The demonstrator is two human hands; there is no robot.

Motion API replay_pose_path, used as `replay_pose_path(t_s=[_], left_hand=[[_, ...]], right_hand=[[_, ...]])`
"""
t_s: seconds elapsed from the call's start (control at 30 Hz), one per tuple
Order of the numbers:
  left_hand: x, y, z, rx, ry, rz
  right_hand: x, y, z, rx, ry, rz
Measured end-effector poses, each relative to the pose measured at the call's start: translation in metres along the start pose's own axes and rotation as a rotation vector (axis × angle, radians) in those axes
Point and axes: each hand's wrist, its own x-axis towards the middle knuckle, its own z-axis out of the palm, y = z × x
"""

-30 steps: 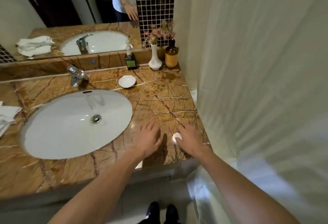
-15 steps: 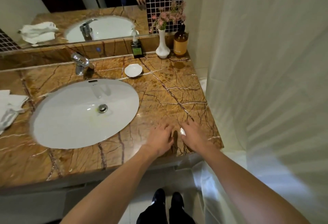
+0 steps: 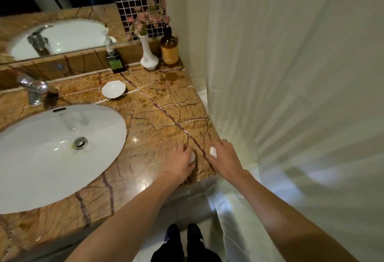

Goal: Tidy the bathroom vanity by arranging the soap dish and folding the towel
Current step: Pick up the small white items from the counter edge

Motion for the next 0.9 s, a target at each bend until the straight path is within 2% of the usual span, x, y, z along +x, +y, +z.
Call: replay_pose_path(t_s=[0.4, 0.6, 0.9], left_hand=[[0.014, 0.014, 0.005, -0.055, -0.051, -0.085], [0.009, -0.001, -0.011, -0.105, 0.014, -0.158], [-0.016, -0.063, -0.062, -0.212, 0.134, -0.345]], right_hand=[[-0.005, 0.003, 0.009, 0.021, 0.007, -0.021], [0.009, -0.012, 0.01, 0.004, -0.023, -0.094], [0.043, -0.077, 0.032, -0.019, -0.058, -0.276]])
